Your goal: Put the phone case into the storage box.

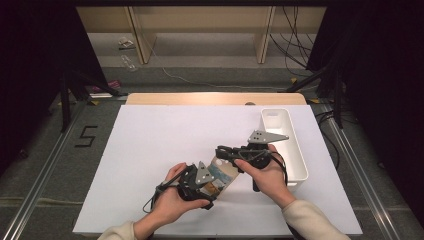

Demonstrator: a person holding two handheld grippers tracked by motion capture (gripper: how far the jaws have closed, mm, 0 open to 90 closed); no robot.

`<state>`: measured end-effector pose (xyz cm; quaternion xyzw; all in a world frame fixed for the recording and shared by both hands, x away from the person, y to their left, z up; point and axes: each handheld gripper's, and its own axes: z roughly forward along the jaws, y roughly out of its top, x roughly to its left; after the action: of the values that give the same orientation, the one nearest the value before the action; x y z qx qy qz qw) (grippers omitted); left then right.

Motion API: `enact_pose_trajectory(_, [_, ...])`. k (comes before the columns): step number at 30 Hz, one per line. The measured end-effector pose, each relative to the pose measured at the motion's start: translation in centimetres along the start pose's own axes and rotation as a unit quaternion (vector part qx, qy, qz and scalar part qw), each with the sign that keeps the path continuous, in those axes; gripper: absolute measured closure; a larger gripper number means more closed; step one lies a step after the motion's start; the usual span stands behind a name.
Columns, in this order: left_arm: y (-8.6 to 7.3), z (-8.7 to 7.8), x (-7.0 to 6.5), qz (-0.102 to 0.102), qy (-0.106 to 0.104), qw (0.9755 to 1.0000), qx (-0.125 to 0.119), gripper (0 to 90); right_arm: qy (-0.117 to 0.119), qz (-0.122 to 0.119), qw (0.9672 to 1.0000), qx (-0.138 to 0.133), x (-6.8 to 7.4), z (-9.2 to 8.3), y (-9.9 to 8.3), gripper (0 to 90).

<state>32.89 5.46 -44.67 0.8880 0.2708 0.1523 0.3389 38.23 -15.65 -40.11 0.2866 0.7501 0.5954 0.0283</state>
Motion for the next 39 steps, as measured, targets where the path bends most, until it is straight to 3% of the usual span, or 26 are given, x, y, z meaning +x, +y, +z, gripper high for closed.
enact_pose_trajectory(4, [-0.1,-0.2,0.5,-0.019,-0.005,0.9995,-0.023,15.2,-0.002,-0.017,0.9999,-0.001,0.4,-0.3,0.5,79.7])
enact_pose_trajectory(5, [0.0,-0.4,0.8,-0.033,-0.011,0.9988,-0.036,15.3,0.001,-0.021,0.9998,-0.001,0.5,-0.4,0.7,79.7])
enact_pose_trajectory(14, [-0.3,-0.8,2.1,-0.06,-0.029,0.9961,-0.058,15.8,0.001,-0.056,0.9983,0.016,0.9,-0.7,1.4,79.6])
enact_pose_trajectory(24, [-0.5,-0.7,2.6,-0.048,-0.053,0.9949,-0.071,19.6,0.015,-0.093,0.9946,0.042,1.1,-1.1,2.3,79.6])
enact_pose_trajectory(39, [-0.4,0.1,3.0,-0.021,-0.097,0.9911,-0.089,26.8,0.032,-0.112,0.9911,0.065,1.3,-1.1,2.6,79.6])
